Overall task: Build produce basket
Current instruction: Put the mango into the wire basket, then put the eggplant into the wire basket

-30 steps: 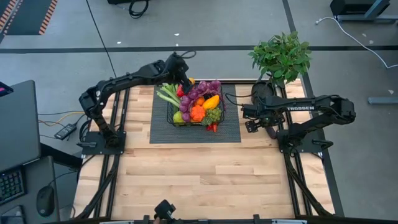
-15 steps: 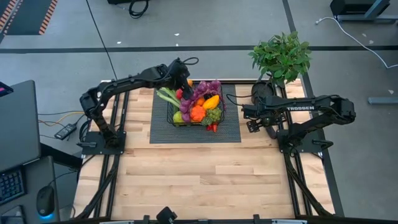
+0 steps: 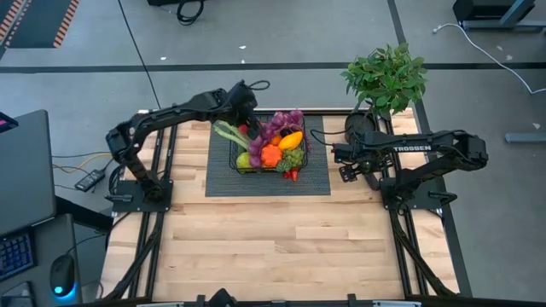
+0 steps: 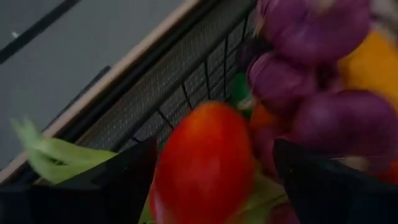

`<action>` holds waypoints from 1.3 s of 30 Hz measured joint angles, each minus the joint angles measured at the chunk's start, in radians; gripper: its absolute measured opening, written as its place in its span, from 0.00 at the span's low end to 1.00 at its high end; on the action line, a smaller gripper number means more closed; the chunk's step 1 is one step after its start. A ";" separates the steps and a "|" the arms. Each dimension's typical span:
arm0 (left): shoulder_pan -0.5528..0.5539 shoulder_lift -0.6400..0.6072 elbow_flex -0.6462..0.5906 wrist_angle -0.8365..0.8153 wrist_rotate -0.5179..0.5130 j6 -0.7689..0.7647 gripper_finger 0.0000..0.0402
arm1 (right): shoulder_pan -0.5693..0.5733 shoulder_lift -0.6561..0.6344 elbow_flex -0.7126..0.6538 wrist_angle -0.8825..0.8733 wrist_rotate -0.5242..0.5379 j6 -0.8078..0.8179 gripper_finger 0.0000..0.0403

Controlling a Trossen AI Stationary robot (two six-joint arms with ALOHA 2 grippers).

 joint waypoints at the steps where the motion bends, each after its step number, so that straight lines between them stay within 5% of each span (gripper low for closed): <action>1: 0.000 -0.012 0.007 -0.002 0.000 -0.007 0.80 | 0.000 0.000 0.000 -0.004 0.005 -0.002 0.88; 10: -0.012 -0.075 0.080 -0.017 -0.002 -0.056 0.74 | 0.000 0.000 -0.006 -0.015 0.090 -0.005 0.87; 39: -0.228 -0.087 0.478 -0.148 -0.003 -0.093 0.73 | -0.011 0.050 -0.233 0.248 0.030 0.002 0.86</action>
